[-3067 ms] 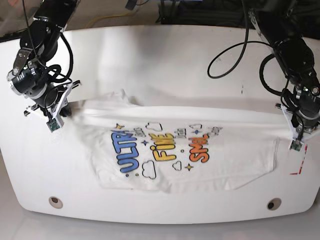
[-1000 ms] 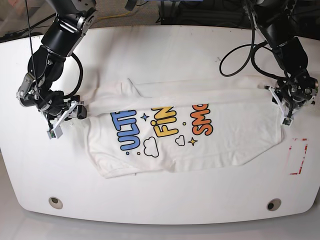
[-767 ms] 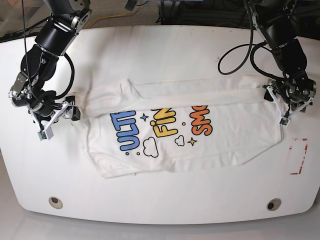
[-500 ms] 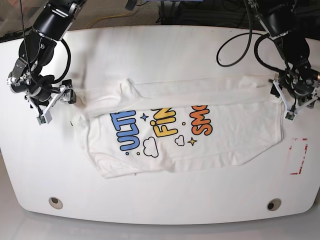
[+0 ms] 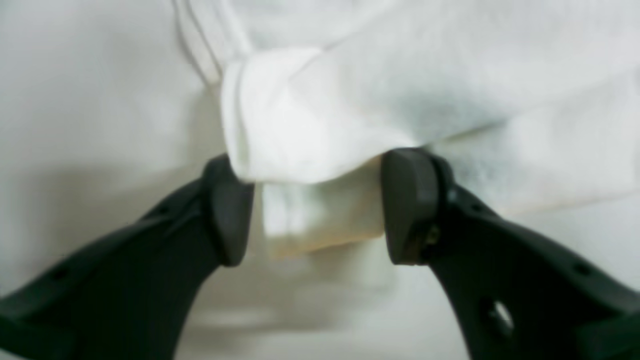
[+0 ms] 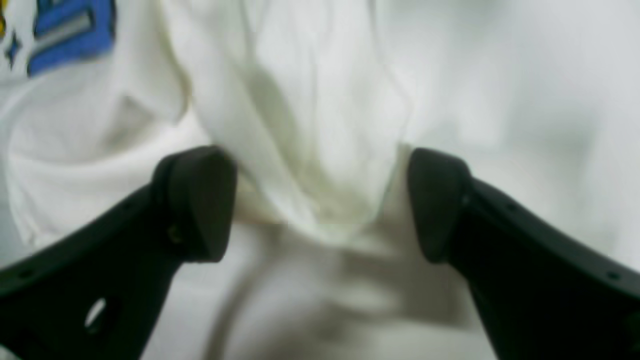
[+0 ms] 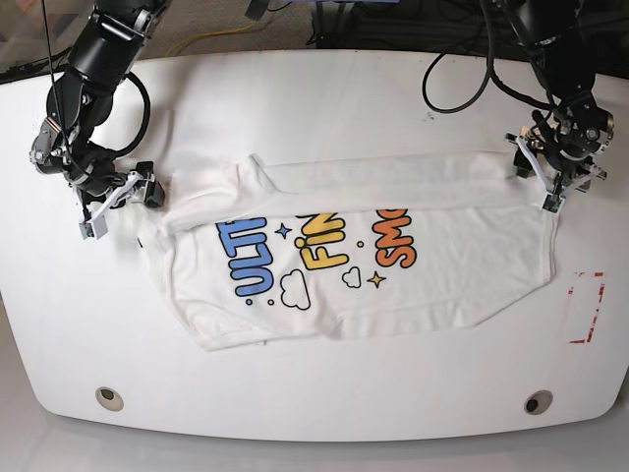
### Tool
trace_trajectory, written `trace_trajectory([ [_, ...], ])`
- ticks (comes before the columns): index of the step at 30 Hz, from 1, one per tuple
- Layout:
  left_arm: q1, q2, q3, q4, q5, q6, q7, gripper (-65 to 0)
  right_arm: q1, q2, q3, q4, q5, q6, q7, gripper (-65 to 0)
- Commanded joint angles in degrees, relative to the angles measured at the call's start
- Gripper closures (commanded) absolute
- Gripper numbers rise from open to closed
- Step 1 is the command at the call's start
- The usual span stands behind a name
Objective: Fold the T-shirt properly
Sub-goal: 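Open both grippers and release the folded edge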
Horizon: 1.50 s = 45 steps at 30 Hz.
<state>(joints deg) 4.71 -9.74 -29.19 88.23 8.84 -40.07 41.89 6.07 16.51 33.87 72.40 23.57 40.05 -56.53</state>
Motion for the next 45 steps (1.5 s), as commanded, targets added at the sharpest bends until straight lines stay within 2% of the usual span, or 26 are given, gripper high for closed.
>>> trace_trajectory([
  [1, -1.5, -0.3, 0.0, -1.2, 1.1, 0.1, 1.1, -30.8, 0.8, 0.9, 0.1, 0.0, 0.2, -0.1, 0.8, -41.9],
  [2, -1.9, -0.3, 0.0, -1.8, 1.2, 0.1, 1.1, -27.8, 0.9, 0.9, 0.1, 0.0, 0.2, -0.1, 0.9, -37.1],
  [4, -1.9, -0.4, -0.1, -2.6, 1.3, 0.1, 1.1, -16.0, 0.8, 0.9, 0.1, 0.0, 0.2, -0.1, 0.9, -20.9],
  [7, -1.7, -0.4, -0.1, -2.6, 1.6, 0.1, 1.2, -0.7, 0.5, 0.9, 0.1, 0.1, 0.2, -0.1, 0.9, -5.1],
  [8, -1.3, -0.4, -0.1, -2.6, 1.6, 0.1, 1.3, 0.0, 0.4, 0.9, 0.1, 0.1, 0.2, -0.1, 0.8, -2.4],
  [15, 5.1, -0.3, -2.0, 2.4, 1.4, 0.1, 1.3, -0.6, -4.3, 0.9, 0.1, 8.5, 0.3, -0.1, -2.2, -1.4],
  [22, 12.0, -0.4, -3.8, 5.9, 1.0, 0.1, 1.4, -0.6, -12.4, 0.9, 0.1, 17.8, 0.6, -0.1, -6.0, -1.4],
  [29, 17.9, 1.1, -8.9, 11.2, 1.1, 0.1, 1.4, -1.3, -21.5, 0.8, 0.2, 25.7, 0.6, -0.1, -6.0, -1.4],
  [31, 19.4, 1.3, -10.7, 12.6, 1.1, 0.1, 1.4, -4.3, -23.7, 0.7, 0.2, 27.9, 0.6, -0.1, -6.0, -1.4],
  [34, 20.5, 1.4, -11.7, 13.4, 1.1, 0.1, 1.4, -18.6, -25.2, 0.6, 0.3, 29.8, 0.6, -0.1, -6.0, -3.6],
  [36, 20.7, 1.4, -11.9, 14.1, 1.0, 0.1, 1.4, -28.5, -25.3, 0.5, 0.3, 30.9, 0.6, -0.1, -6.0, -10.8],
  [38, 20.7, 1.5, -12.9, 15.6, 0.3, 0.1, 1.6, -36.9, -25.4, 0.5, 0.4, 32.2, 0.6, -0.1, -6.0, -23.0],
  [41, 20.7, 1.1, -13.4, 18.8, -4.8, 0.1, 6.2, -40.0, -26.1, 0.4, 0.4, 34.7, 0.7, -0.1, -6.0, -41.2],
  [43, 20.7, 0.0, -13.5, 20.5, -8.2, 0.1, 9.6, -39.9, -26.2, 0.4, 0.4, 36.4, 0.7, -0.1, -6.0, -46.3],
  [45, 20.6, -2.4, -15.0, 22.5, -12.8, 0.1, 14.2, -39.9, -26.4, 0.4, 0.4, 38.7, 0.7, -0.1, -6.0, -47.1],
])
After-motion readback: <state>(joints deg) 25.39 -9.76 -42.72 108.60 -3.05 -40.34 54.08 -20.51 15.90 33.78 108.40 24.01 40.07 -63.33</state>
